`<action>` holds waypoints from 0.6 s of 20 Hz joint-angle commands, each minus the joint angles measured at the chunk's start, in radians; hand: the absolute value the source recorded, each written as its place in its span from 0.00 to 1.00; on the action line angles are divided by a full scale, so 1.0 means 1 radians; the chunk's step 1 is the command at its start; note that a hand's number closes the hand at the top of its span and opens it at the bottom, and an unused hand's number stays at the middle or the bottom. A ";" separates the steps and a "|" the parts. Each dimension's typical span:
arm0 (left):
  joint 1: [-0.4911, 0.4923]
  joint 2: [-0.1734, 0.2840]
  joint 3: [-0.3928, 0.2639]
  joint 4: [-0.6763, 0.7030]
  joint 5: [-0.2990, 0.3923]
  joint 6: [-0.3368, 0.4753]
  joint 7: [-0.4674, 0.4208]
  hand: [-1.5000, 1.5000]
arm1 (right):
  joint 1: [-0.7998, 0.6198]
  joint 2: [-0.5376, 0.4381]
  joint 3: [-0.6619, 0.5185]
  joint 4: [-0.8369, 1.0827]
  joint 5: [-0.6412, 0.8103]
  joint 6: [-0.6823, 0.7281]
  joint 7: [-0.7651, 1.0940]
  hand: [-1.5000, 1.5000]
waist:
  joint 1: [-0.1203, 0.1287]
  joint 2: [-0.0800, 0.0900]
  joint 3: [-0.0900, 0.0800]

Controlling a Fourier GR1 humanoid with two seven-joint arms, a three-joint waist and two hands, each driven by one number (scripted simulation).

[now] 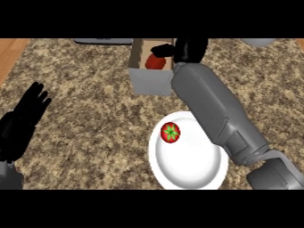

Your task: Pick the bell pepper from the plate and place it in the cardboard box

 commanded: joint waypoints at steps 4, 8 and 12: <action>-0.039 0.024 0.040 0.054 0.006 0.009 -0.003 0.50 | 0.147 -0.049 -0.071 -0.170 -0.063 -0.069 -0.088 0.00 | -0.039 -0.010 0.000; 0.034 0.010 0.038 0.035 0.015 -0.020 -0.041 0.50 | 0.297 -0.066 -0.072 -0.373 -0.110 -0.030 -0.119 0.00 | -0.050 -0.016 -0.001; 0.014 0.044 0.078 0.031 0.046 -0.031 -0.015 0.50 | 0.431 -0.135 -0.021 -0.579 -0.098 0.101 -0.088 0.00 | -0.048 -0.015 -0.001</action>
